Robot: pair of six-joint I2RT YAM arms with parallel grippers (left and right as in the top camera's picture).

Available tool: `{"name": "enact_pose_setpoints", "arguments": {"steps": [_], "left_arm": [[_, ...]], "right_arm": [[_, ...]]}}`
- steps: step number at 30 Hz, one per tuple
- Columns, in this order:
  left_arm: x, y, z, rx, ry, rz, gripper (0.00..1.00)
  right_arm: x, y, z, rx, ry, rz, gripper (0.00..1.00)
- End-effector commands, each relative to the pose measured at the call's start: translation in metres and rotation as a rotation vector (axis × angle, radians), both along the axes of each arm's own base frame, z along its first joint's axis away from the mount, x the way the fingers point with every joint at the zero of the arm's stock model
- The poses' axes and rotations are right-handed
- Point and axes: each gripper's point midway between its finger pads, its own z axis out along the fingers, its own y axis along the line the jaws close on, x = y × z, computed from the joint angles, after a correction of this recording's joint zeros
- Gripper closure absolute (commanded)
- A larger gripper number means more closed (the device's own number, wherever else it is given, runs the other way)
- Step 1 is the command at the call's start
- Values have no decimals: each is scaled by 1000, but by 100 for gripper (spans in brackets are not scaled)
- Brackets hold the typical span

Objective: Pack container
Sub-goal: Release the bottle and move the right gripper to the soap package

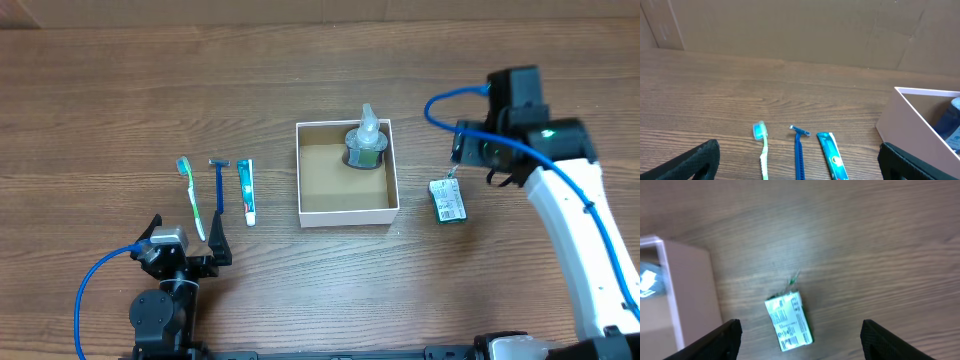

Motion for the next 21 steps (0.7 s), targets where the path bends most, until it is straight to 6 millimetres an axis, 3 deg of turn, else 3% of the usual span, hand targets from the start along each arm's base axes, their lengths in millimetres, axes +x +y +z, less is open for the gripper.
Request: {"name": "enact_pose_setpoints", "arguments": {"steps": [1,5,10,14,21], "left_arm": [[0,0,0,-17,-6,3,0],[0,0,0,-17,-6,3,0],[0,0,0,-17,-6,3,0],[0,0,0,-17,-6,3,0],[0,0,0,-17,-6,3,0]], "right_arm": [[-14,3,-51,15,70,12,22],[-24,18,-96,101,84,50,22],[-39,17,-138,99,84,71,18],[-47,16,-154,98,84,71,18],[-45,17,-164,71,55,141,16]]}}
